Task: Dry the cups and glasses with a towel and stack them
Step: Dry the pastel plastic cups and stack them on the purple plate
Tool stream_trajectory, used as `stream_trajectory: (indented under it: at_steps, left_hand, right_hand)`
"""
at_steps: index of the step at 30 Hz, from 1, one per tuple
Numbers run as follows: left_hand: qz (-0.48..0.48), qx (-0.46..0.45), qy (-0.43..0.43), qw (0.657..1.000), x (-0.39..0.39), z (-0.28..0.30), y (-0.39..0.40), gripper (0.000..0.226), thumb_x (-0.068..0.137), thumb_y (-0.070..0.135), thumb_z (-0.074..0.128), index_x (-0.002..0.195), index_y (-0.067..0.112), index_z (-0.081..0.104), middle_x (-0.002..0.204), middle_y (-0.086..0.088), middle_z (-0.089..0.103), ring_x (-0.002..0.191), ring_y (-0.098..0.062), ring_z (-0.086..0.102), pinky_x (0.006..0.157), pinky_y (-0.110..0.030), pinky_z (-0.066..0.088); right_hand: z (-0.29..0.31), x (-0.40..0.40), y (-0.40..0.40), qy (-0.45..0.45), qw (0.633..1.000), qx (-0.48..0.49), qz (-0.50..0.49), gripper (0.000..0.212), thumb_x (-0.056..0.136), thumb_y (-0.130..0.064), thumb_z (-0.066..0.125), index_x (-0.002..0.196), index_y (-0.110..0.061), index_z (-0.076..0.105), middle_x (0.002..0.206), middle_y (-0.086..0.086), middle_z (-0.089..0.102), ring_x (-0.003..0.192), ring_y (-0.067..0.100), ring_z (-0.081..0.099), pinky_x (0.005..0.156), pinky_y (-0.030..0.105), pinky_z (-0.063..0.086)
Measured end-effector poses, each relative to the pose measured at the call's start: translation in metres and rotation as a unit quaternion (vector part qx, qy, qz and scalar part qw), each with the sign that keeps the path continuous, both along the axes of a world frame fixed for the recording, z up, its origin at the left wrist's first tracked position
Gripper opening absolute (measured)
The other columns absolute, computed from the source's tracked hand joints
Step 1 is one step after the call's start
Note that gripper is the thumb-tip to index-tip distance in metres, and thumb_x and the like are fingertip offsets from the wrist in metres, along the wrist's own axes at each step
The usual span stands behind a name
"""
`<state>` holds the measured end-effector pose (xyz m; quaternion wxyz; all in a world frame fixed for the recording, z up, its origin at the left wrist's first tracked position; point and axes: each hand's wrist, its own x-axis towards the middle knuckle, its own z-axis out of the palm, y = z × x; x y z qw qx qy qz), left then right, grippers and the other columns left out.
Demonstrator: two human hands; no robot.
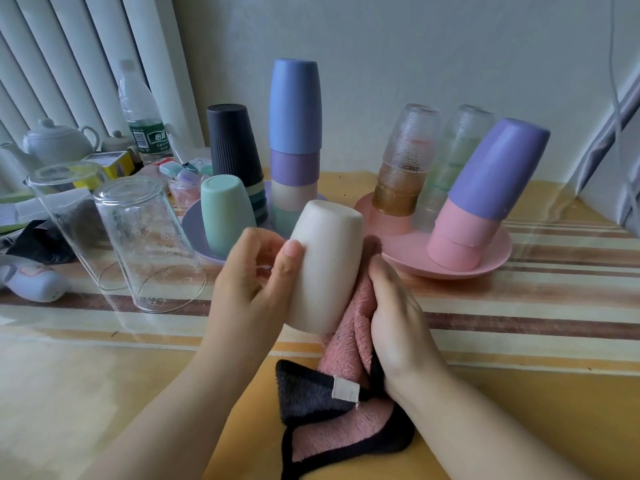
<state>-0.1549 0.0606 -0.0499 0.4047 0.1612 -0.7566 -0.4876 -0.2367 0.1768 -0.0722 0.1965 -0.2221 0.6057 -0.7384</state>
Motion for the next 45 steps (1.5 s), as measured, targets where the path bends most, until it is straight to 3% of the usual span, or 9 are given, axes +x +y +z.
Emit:
stream_trajectory:
  at_steps: [5,9,14,19,25,30,35,40,45]
  left_hand:
    - [-0.032,-0.003,-0.076,0.997,0.001,-0.004,0.007,0.038,0.072,0.070,0.048,0.095,0.039,0.051,0.089,0.019,0.061,0.083,0.007,0.057,0.064,-0.009,0.041]
    - [-0.043,0.052,-0.108,0.992,0.003,0.002,-0.001,0.041,0.072,0.067,0.052,0.087,0.030,0.057,0.072,0.019,0.062,0.065,0.002,0.057,0.053,-0.010,0.040]
    - [-0.161,0.081,-0.174,0.968,0.005,0.005,0.002,0.055,0.069,0.069,0.053,0.095,0.022,0.063,0.088,-0.001,0.069,0.073,-0.009,0.064,0.064,-0.026,0.050]
    - [-0.250,0.205,-0.165,0.932,0.008,0.008,0.008,0.038,0.075,0.056,0.048,0.091,0.031,0.071,0.083,0.005,0.072,0.073,-0.009,0.066,0.064,-0.024,0.051]
    - [-0.268,0.225,-0.066,0.935,0.013,0.011,0.005,0.042,0.062,0.061,0.055,0.091,0.038,0.075,0.095,-0.002,0.075,0.081,-0.015,0.070,0.067,-0.030,0.055]
    - [-0.157,0.172,-0.001,0.973,0.006,0.002,-0.003,0.037,0.061,0.059,0.061,0.087,0.035,0.056,0.095,-0.002,0.053,0.074,-0.007,0.055,0.059,-0.018,0.046]
    - [-0.066,0.026,0.016,0.997,0.000,-0.002,0.005,0.029,0.078,0.058,0.049,0.094,0.036,0.058,0.087,0.015,0.065,0.078,0.002,0.057,0.066,-0.011,0.043]
    - [-0.083,-0.021,-0.064,0.994,0.003,-0.001,0.007,0.042,0.070,0.066,0.059,0.106,0.049,0.048,0.104,0.024,0.062,0.097,0.008,0.059,0.075,-0.009,0.046]
    - [-0.146,-0.017,-0.144,0.979,0.004,0.002,-0.001,0.037,0.072,0.063,0.062,0.103,0.044,0.054,0.099,0.031,0.063,0.089,0.009,0.061,0.069,-0.010,0.047]
  right_hand:
    - [0.008,0.013,0.006,0.092,0.991,0.089,0.034,0.028,0.098,-0.036,0.029,0.122,-0.051,0.033,0.105,-0.049,0.033,0.087,-0.045,0.028,0.076,-0.014,0.021]
    - [-0.001,0.019,0.001,0.163,0.981,0.087,0.057,0.048,0.092,-0.050,0.024,0.139,-0.042,0.018,0.131,-0.043,0.023,0.115,-0.038,0.018,0.092,-0.009,0.015]
    - [0.013,0.006,0.006,0.126,0.991,0.035,0.028,0.058,0.088,-0.052,0.028,0.142,-0.031,0.032,0.142,-0.026,0.034,0.120,-0.030,0.027,0.098,-0.004,0.022]
    - [0.017,-0.004,0.009,-0.057,0.995,-0.064,0.046,0.069,0.078,-0.065,0.056,0.121,-0.013,0.063,0.124,0.007,0.064,0.122,0.019,0.055,0.111,0.045,0.035]
    - [0.008,0.006,0.000,-0.173,0.971,-0.097,0.134,0.058,0.086,-0.053,0.047,0.123,-0.012,0.061,0.123,0.013,0.064,0.121,0.023,0.056,0.108,0.040,0.038]
    - [0.002,0.007,-0.001,-0.090,0.990,-0.049,0.095,0.052,0.092,-0.056,0.042,0.123,-0.018,0.061,0.118,0.004,0.068,0.117,0.018,0.060,0.102,0.038,0.046]
    - [0.004,0.003,0.002,0.032,0.999,0.014,-0.010,0.062,0.079,-0.068,0.042,0.129,-0.033,0.054,0.135,-0.009,0.056,0.130,0.008,0.046,0.113,0.043,0.032]
    - [0.004,0.012,0.005,0.074,0.996,0.045,0.011,0.040,0.086,-0.052,0.029,0.124,-0.047,0.040,0.115,-0.042,0.040,0.092,-0.042,0.032,0.082,-0.012,0.025]
    - [0.015,0.006,0.008,0.108,0.994,0.016,-0.012,0.020,0.096,-0.042,0.032,0.111,-0.048,0.044,0.110,-0.043,0.045,0.098,-0.037,0.039,0.084,-0.009,0.028]
